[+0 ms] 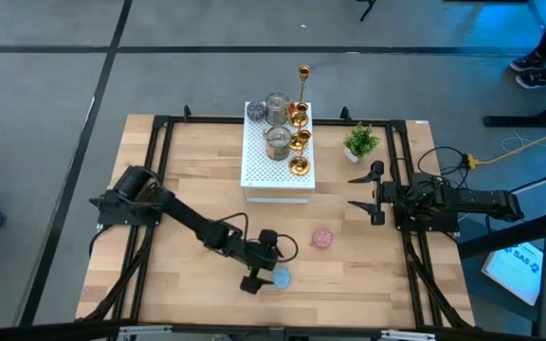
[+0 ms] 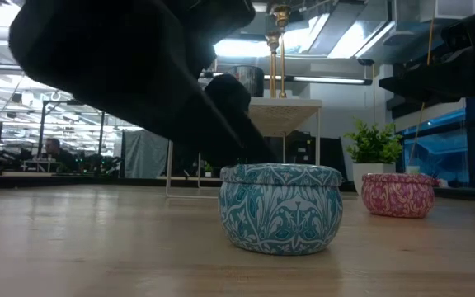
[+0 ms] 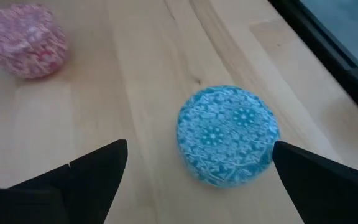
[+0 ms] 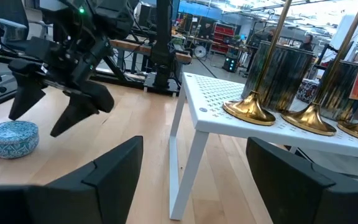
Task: Pick & Place candle stick holders
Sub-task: Put the blue patterned scented candle on the shelf
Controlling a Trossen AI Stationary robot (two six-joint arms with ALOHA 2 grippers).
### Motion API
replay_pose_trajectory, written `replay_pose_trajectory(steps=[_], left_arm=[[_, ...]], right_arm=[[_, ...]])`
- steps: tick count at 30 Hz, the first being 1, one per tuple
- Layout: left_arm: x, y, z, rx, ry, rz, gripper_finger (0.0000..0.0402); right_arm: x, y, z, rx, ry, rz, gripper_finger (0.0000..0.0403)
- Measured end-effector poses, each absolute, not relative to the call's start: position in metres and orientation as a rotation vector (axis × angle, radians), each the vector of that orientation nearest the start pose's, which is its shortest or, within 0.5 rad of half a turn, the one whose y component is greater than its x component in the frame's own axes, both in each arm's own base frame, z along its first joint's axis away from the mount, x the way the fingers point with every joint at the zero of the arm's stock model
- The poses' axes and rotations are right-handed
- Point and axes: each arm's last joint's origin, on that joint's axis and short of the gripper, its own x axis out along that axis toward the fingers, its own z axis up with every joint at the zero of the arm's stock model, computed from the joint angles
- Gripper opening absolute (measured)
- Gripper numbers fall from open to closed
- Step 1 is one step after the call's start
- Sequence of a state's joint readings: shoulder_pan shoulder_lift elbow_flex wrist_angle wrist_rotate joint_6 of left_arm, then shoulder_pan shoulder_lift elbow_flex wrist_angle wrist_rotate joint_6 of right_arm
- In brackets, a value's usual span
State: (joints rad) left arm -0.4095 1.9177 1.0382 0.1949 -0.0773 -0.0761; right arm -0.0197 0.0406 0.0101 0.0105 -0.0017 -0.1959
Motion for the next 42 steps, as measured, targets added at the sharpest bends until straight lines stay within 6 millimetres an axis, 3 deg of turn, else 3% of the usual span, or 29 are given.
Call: replay_pose_trajectory(steps=[7, 16, 32, 37, 42], left_arm=[[0.359, -0.152, 0.136, 0.096, 0.664, -0.309, 0.0400], [0.367, -0.157, 0.110, 0.016, 0.650, -0.343, 0.0400], [0.370, -0.158, 0.115, 0.030, 0.586, -0.357, 0.0399], [0.371, -0.158, 0.111, 0.032, 0.588, -0.356, 0.0369], [0.376, -0.151, 0.105, -0.002, 0.582, -0.346, 0.0306]], right_arm=[[0.100, -0.002, 0.165, -0.195, 0.021, -0.016, 0.0291], [0.100, -0.002, 0.165, -0.196, 0.021, -0.016, 0.0291], [0.100, -0.002, 0.165, -0.195, 0.021, -0.016, 0.0291], [0.100, -0.002, 0.165, -0.196, 0.021, -0.016, 0.0291], [0.100, -0.002, 0.165, -0.196, 0.022, -0.016, 0.0291]])
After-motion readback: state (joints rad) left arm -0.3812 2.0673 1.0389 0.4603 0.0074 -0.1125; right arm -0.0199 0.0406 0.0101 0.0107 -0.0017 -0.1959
